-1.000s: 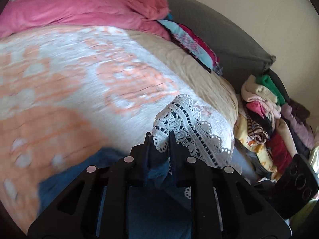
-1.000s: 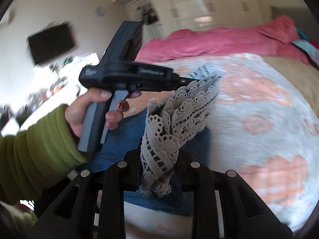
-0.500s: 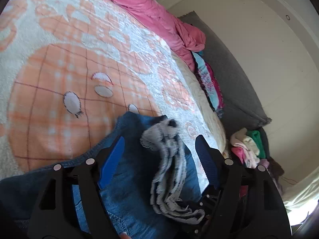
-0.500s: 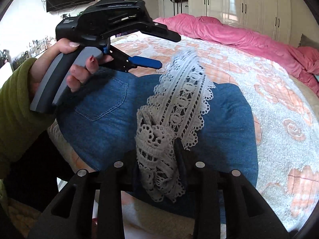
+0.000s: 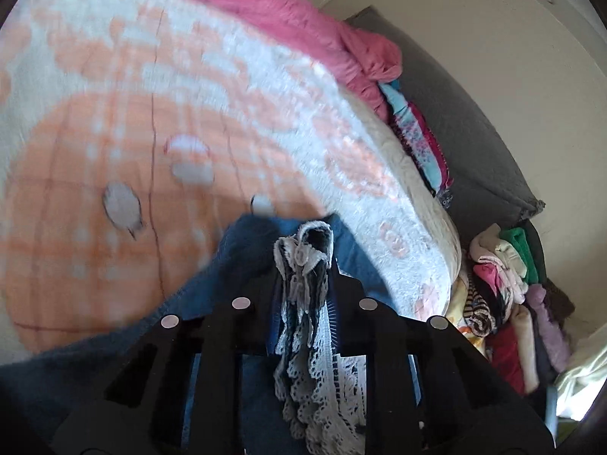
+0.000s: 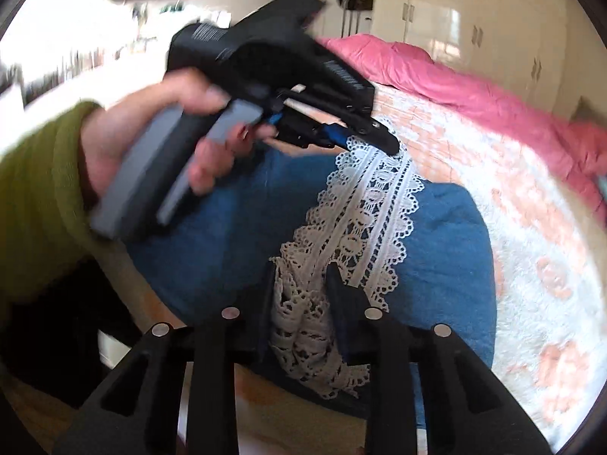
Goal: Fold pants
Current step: 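Grasp the lace waistband with the right tool while the left tool grasps the lace end, then fold the lace waistband over onto the denim with both tools and release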
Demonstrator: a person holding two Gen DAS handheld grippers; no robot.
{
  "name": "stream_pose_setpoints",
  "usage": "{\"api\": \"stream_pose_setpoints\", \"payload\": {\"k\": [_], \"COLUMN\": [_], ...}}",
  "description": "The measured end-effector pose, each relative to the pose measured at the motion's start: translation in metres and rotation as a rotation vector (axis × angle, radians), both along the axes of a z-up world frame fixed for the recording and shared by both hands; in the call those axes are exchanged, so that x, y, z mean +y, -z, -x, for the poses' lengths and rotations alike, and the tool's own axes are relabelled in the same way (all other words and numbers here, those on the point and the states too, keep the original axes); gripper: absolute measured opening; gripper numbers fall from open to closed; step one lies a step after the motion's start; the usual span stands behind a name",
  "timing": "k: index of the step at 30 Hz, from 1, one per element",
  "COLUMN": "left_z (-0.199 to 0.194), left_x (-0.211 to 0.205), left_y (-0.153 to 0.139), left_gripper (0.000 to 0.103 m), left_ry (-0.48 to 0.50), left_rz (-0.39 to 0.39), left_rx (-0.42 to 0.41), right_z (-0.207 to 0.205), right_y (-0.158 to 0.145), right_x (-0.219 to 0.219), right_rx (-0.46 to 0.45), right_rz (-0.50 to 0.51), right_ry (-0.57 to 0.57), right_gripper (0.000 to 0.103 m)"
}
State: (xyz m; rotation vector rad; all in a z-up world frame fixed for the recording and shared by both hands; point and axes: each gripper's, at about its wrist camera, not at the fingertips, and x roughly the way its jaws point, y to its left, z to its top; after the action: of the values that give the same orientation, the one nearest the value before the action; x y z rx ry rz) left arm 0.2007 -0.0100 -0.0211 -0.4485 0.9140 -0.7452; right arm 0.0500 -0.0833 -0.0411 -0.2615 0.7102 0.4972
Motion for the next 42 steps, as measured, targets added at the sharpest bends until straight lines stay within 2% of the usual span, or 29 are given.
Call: {"api": "stream_pose_setpoints", "payload": {"k": [1, 3, 6, 9, 14, 18, 20, 22, 25, 32, 34, 36, 42], "left_z": [0.001, 0.002, 0.001, -0.003, 0.002, 0.009, 0.012, 0.016, 0.021, 0.037, 0.044, 0.050, 0.068], "left_x": [0.004, 0.012, 0.018, 0.024, 0.018, 0.017, 0.017, 0.017, 0.019, 0.010, 0.010, 0.010, 0.012], "left_y": [-0.004, -0.007, 0.014, 0.025, 0.017, 0.011, 0.007, 0.002, -0.008, -0.026, -0.027, -0.027, -0.029], "left_gripper": [0.013, 0.013, 0.015, 0.017, 0.025, 0.034, 0.043, 0.044, 0.047, 0.061, 0.063, 0.065, 0.069], "left_ry": [-0.007, -0.029, -0.064, -0.078, -0.074, -0.081, -0.109, -0.128, -0.143, -0.181, -0.184, -0.188, -0.200], "left_rz": [-0.001, -0.030, -0.126, -0.126, -0.217, -0.250, -0.296, -0.323, -0.321, -0.430, -0.432, -0.426, -0.422], "left_rx": [-0.019, -0.029, 0.038, 0.081, 0.006, -0.030, -0.052, -0.073, -0.099, -0.182, -0.183, -0.181, -0.180], "right_z": [-0.002, -0.008, -0.007, -0.002, 0.007, 0.016, 0.021, 0.018, 0.018, 0.019, 0.017, 0.018, 0.017], "right_y": [-0.003, 0.002, 0.020, 0.021, 0.014, 0.005, -0.002, -0.011, -0.013, -0.013, -0.010, -0.007, -0.005], "right_x": [0.001, 0.008, 0.023, 0.024, 0.023, 0.020, 0.011, 0.002, -0.015, -0.046, -0.059, -0.061, -0.074], "right_rx": [0.011, 0.029, 0.054, 0.040, 0.054, 0.078, 0.067, 0.057, 0.045, 0.040, 0.041, 0.046, 0.054], "right_rz": [-0.035, -0.038, 0.021, 0.026, -0.020, -0.085, -0.096, -0.096, -0.094, -0.100, -0.104, -0.109, -0.129], "right_ry": [-0.013, -0.033, -0.062, -0.091, -0.117, -0.119, -0.112, -0.099, -0.048, 0.081, 0.111, 0.139, 0.175], "right_gripper": [0.026, 0.026, 0.029, 0.040, 0.051, 0.051, 0.055, 0.057, 0.057, 0.057, 0.057, 0.063, 0.064]}}
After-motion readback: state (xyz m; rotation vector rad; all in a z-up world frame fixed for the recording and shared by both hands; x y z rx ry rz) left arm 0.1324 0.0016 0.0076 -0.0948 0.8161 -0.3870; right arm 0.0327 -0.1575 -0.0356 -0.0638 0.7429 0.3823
